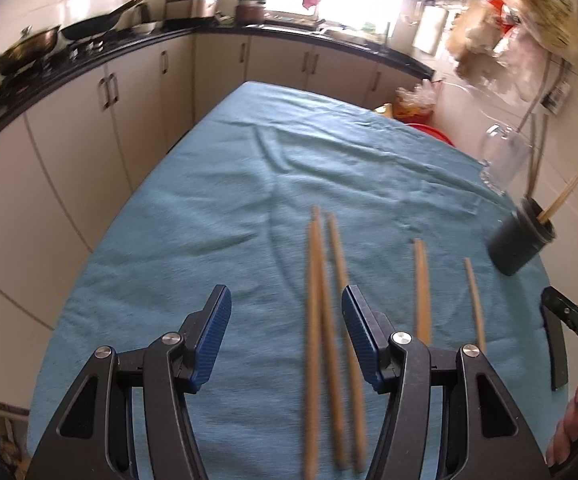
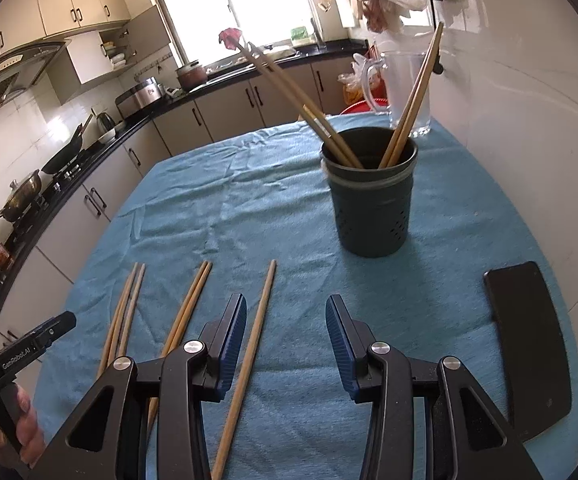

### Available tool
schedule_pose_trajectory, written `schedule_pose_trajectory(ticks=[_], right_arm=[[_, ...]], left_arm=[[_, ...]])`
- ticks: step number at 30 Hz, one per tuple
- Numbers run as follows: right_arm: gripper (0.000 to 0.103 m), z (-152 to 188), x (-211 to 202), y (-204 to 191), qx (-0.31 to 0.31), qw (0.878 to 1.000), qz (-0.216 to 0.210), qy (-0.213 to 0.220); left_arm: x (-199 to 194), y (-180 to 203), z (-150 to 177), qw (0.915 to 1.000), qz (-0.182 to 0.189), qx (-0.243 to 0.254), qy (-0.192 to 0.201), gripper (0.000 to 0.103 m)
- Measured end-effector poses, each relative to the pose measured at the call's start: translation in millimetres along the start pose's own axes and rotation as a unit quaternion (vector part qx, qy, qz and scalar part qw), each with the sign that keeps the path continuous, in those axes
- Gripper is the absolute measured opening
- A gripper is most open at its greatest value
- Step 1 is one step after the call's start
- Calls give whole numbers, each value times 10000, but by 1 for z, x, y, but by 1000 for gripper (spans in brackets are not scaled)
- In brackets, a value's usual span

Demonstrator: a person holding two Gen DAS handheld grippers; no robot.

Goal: Organize utensils
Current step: 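Move both open tools back over the remaining chopsticks on the towel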

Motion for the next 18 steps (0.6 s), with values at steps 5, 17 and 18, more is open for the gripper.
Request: schedule_pose_trajectory(ticks=[5, 17, 18], right_arm=[[45, 4, 4, -10, -53, 9999, -96, -81], [45, 7, 6, -15, -64, 9998, -104, -129], [45, 7, 6, -14, -61, 9998, -102, -128]], left_arm=[[18, -16, 4, 9979, 365, -264, -456, 56], [46, 15, 16, 9944, 342, 428, -899, 34], [47, 16, 16, 9943, 340, 451, -906, 34]])
Point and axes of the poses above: each gripper's, at about its wrist camera, not at the fingertips, and x roughly the way its jaws point, y to its right, z to its underside, the point moved 5 cm from there along x, roughly the way its jaws point, and after that the axes turned 9 degrees about x, right-handed, at the moved point
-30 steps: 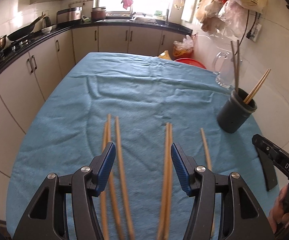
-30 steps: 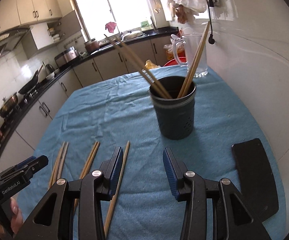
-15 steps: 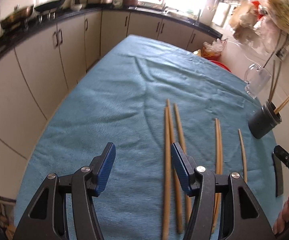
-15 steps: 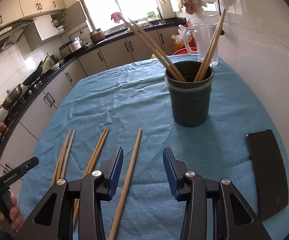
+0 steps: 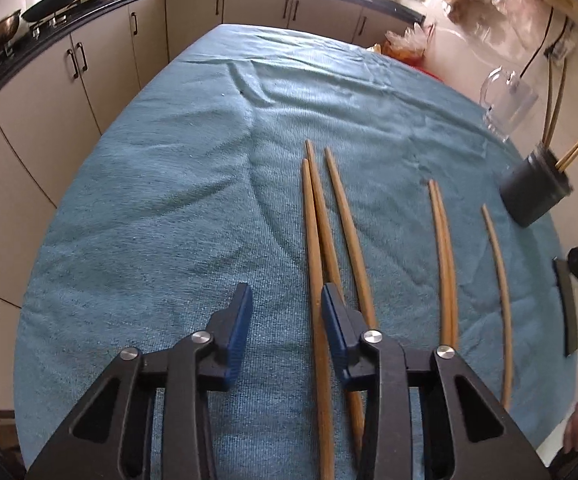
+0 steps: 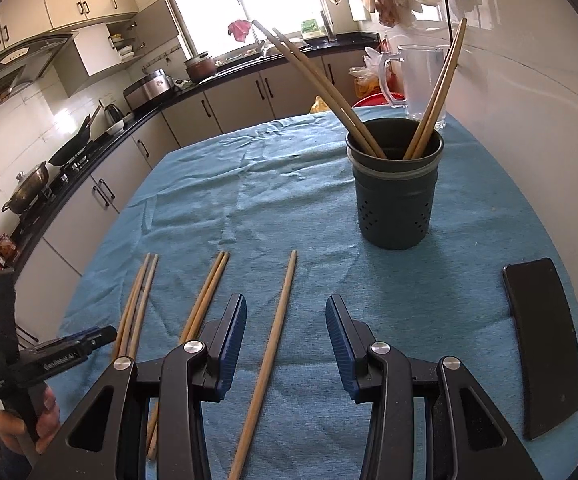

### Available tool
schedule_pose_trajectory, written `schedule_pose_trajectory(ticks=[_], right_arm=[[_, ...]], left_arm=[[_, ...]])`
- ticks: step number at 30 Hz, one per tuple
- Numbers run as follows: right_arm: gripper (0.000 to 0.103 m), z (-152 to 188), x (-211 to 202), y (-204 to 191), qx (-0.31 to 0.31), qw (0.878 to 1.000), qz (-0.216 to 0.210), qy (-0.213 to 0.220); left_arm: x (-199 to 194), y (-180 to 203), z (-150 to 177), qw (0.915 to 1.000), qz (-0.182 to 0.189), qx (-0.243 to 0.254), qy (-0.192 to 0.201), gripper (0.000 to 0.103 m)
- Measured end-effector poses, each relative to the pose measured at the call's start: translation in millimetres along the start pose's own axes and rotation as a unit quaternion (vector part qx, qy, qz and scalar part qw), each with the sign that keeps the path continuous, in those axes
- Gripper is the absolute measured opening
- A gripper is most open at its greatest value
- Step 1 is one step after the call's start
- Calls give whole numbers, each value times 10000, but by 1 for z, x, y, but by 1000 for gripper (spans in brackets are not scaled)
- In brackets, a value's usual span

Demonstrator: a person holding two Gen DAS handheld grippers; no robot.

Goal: Organize utensils
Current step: 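Move both open tools back over the remaining chopsticks on the towel, then close the left tool on a wooden chopstick while the right tool grasps another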

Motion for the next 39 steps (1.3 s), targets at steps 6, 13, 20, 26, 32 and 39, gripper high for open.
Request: schedule_pose_trajectory(ticks=[6, 13, 20, 26, 32, 39], right_arm=[[45, 1, 3, 0, -8, 10000, -28, -55], [45, 3, 11, -7, -63, 9997, -80, -207], [42, 7, 38, -37, -205, 9951, -423, -864], [24, 9, 86, -53, -8, 9868, -401, -1568], [21, 10, 117, -64, 38, 9824, -136, -1862], [19, 12, 127, -74, -215, 9822, 333, -1835]], left_arm=[[3, 5, -2, 9996, -130, 237, -13, 33], [12, -2, -15, 9989, -398, 250, 29, 32], [24, -19, -38, 9985, -419, 87, 337, 26], [25, -29, -40, 9971, -266, -39, 714, 26], [26, -24, -41, 9962, -396, 76, 766, 26], [26, -28, -40, 9968, -244, -35, 758, 26]])
Point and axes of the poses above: each gripper's, at about its wrist camera, not at the fingertips, and x roughly the way its jaws point, y to its right, z to its underside, the point moved 5 cm from there along x, roughly the way its jaws point, and after that the axes turned 9 degrees about x, right-handed, at the moved point
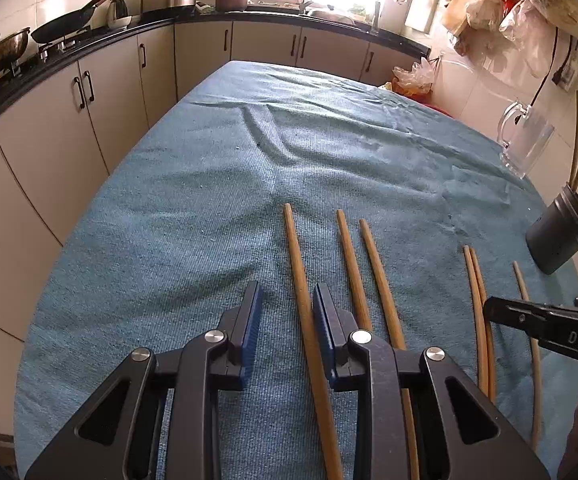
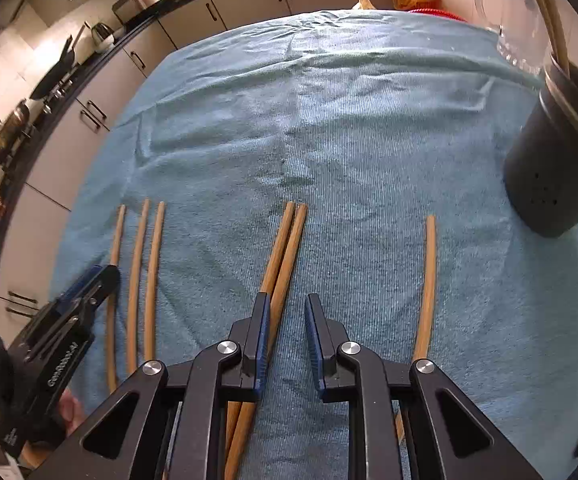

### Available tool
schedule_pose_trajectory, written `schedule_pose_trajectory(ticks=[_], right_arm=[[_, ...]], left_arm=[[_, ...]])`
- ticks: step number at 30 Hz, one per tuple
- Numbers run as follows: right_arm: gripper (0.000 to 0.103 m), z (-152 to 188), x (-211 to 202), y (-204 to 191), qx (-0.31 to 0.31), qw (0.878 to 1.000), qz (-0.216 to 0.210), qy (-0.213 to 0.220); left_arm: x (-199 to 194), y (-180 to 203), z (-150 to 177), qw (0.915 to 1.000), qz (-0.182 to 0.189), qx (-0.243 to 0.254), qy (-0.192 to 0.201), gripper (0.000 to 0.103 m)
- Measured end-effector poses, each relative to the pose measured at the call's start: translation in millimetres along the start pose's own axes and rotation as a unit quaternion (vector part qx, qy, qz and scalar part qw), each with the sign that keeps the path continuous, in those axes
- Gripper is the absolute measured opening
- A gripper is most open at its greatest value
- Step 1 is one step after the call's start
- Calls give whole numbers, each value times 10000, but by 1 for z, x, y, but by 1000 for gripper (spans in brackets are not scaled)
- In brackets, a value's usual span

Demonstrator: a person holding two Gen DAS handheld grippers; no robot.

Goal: Organize utensils
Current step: 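Close the left tool on a wooden chopstick while the right tool grasps another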

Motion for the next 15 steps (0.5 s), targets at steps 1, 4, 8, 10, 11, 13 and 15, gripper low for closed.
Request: schedule_pose_trajectory(ticks=[1, 4, 8, 10, 11, 13, 15], right_arm=[[19, -3, 1, -1, -33, 10000, 72, 13], [19, -10, 5, -5, -130, 9994, 319, 34], [15, -16, 8, -10, -383, 9976, 571, 108], [8, -18, 9, -9, -487, 9970, 581, 147], [7, -18, 8, -7, -432, 9977, 509, 147], [7, -18, 6, -2, -238, 9993, 249, 138], [6, -16, -5, 2, -35, 9995, -102, 290]], left_arm=[[0, 0, 0, 10000, -11, 8, -4, 26], [0, 0, 0, 10000, 18, -24, -18, 26], [2, 1, -2, 9999, 69, -74, -81, 26], [2, 1, -1, 9999, -103, -46, -79, 8], [1, 0, -1, 9999, -52, -88, -80, 8], [0, -3, 0, 9996, 143, -209, -91, 7], [-4, -6, 0, 9991, 276, -329, -60, 7]])
Point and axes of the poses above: each gripper's, at about its wrist camera, not at the fingertips, and x roughly the way its jaws point, y to its right, z to its underside, the point moved 5 cm from there along x, roughly the way its jaws point, and after that the axes turned 9 degrees about x, right-handed, at the moved point
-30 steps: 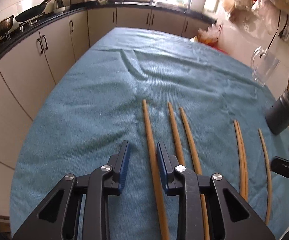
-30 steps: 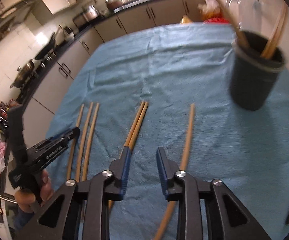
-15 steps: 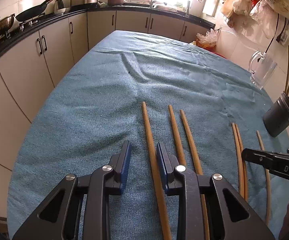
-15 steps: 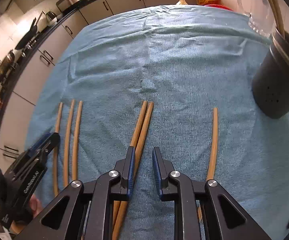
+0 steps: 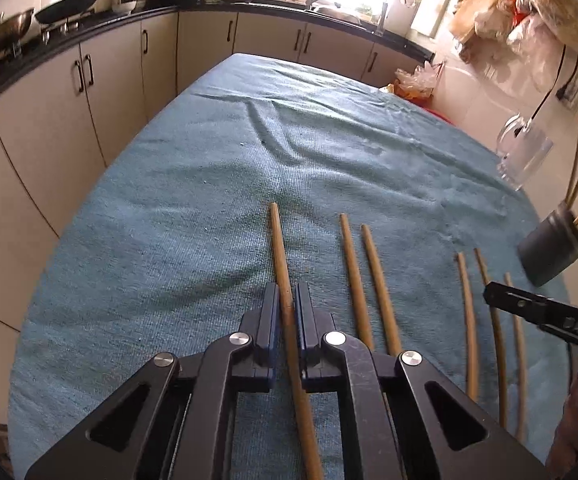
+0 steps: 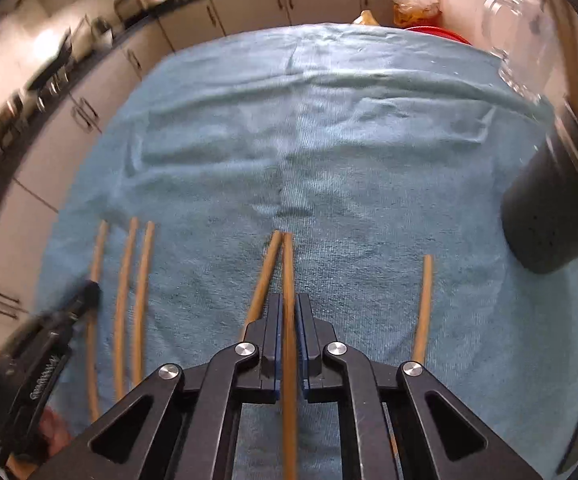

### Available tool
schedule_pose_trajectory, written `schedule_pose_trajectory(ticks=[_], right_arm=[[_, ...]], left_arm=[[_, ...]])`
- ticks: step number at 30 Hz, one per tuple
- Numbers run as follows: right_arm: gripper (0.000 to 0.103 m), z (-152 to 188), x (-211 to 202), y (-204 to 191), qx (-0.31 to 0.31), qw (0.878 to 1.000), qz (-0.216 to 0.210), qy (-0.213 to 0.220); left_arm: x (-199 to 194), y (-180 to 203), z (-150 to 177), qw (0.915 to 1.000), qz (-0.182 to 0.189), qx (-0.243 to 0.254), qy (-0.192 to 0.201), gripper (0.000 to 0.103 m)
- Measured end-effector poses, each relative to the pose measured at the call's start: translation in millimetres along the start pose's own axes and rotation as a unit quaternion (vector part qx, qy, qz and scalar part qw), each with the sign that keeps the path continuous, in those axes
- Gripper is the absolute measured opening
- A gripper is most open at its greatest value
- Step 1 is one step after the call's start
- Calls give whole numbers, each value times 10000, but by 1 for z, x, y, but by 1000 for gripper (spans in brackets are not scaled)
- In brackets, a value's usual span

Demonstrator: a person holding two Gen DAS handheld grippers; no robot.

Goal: Organize utensils
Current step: 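Close the left tool on a wooden chopstick while the right tool grasps another, then lift the left tool's chopstick upright over the black holder while the right tool carries its own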

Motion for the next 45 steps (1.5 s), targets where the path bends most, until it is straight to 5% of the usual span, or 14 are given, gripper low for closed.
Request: schedule_pose_trajectory(ticks=[15, 18, 22, 30, 35, 37, 39, 45], right_arm=[[7, 23, -136, -4, -372, 9760, -1084, 1853], [7, 31, -146, -2, -371, 9740, -1137, 1925], [7, 34, -151, 0, -289, 9727, -1194, 1969], [7, 34, -152, 10, -200, 9725, -1291, 1930], [7, 35, -152, 12, -212, 9724, -1316, 1915], [7, 35, -151, 12, -204, 9727, -1323, 1898], [7, 35, -152, 13, -181, 9725, -1336, 1898], [7, 34, -155, 12, -189, 9717, -1364, 1921]], left_arm=[[-117, 29, -18, 9947, 132, 230, 993, 7], [-114, 24, -20, 9967, -20, 159, 796, 8], [-69, 5, -18, 9996, 151, -165, -152, 24], [0, -5, -10, 9935, 12, -363, -1083, 25], [15, 4, -19, 9936, -301, -127, -1082, 25], [20, 11, -20, 9924, -576, 109, -1082, 6], [21, 14, -20, 9918, -680, 200, -1064, 6], [-8, 12, -20, 9975, -361, 75, -608, 6]])
Point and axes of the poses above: each gripper's, at about its wrist camera, not at the fingertips, and x roughly the way its jaws point, y to its right, z to its underside, the point moved 5 cm from there along x, roughly the way its jaws point, and after that the axes turned 9 degrees about x, right-handed, at the moved point
